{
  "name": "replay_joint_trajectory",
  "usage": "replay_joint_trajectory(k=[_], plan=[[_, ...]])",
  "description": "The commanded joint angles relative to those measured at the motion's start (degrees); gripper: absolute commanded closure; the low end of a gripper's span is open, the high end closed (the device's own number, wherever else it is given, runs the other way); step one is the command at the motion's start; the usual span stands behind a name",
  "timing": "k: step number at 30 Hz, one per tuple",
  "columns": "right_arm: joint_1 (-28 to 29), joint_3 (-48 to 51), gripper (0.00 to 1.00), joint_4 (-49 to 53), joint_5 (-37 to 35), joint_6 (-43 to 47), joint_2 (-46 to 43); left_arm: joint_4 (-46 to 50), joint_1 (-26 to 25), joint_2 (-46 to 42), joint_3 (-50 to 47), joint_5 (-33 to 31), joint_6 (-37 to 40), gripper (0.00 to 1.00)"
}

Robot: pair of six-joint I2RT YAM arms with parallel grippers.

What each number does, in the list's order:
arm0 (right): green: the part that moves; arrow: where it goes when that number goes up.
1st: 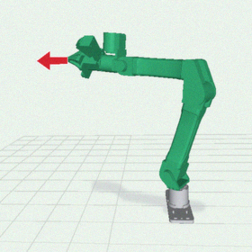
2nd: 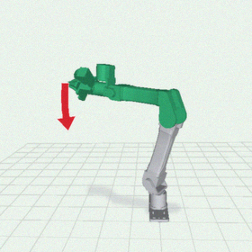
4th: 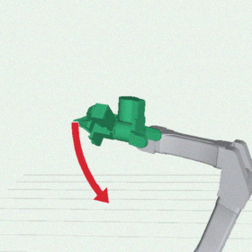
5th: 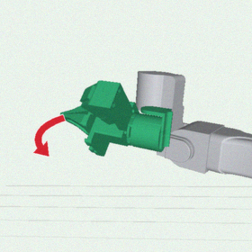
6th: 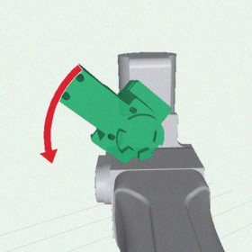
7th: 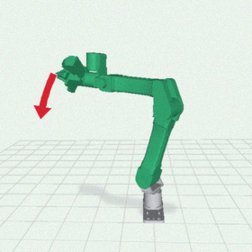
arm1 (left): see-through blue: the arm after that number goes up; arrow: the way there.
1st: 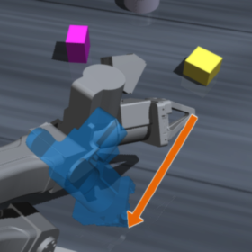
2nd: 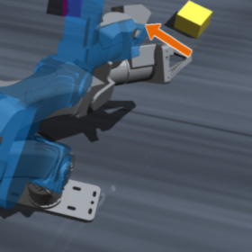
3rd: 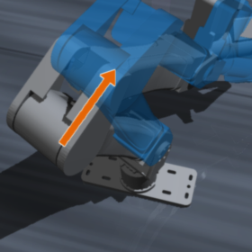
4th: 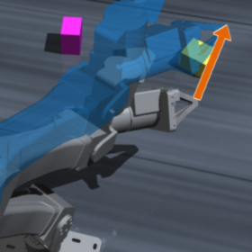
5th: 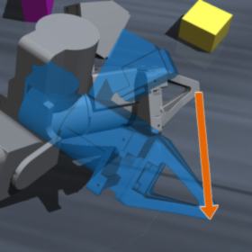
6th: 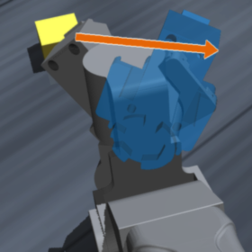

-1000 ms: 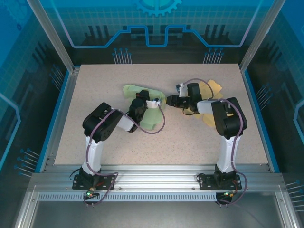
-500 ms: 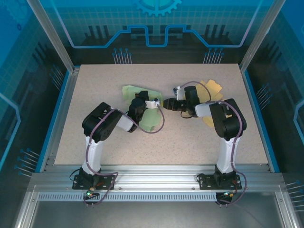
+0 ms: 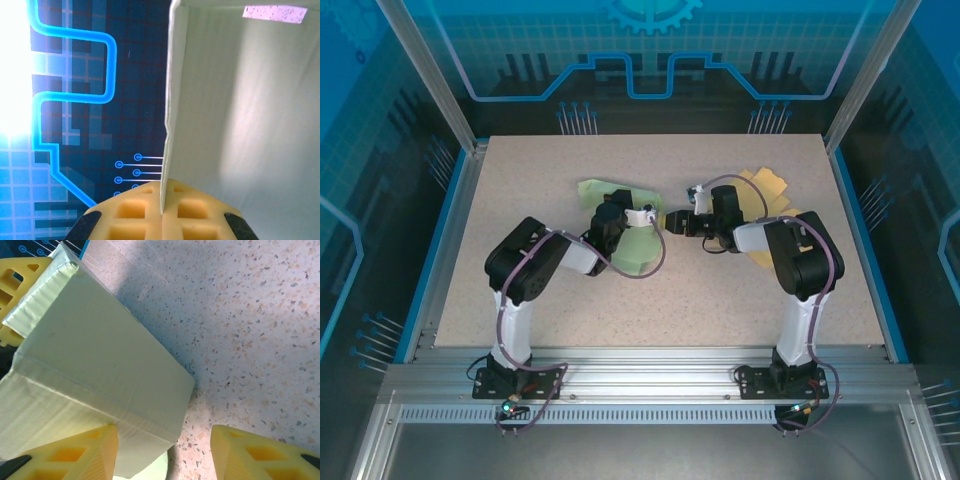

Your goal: Fold the paper box

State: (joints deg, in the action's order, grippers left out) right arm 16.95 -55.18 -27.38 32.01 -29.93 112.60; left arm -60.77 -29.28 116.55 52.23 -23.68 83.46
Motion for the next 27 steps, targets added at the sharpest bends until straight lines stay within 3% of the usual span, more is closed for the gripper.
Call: replay_joint_trajectory(k=[1,27], plan=[[1.34,0.61,0.46,-3.12,1.46,0.90,-1.43,2.07,0.24,-2.74,-0.34,2.48,-2.27,1.00],[2.33,3.75,0.42,-4.00,2.23,3.22,-3.42,6.60,0.23,-4.19,1.17,2.93,-4.65,1.00]])
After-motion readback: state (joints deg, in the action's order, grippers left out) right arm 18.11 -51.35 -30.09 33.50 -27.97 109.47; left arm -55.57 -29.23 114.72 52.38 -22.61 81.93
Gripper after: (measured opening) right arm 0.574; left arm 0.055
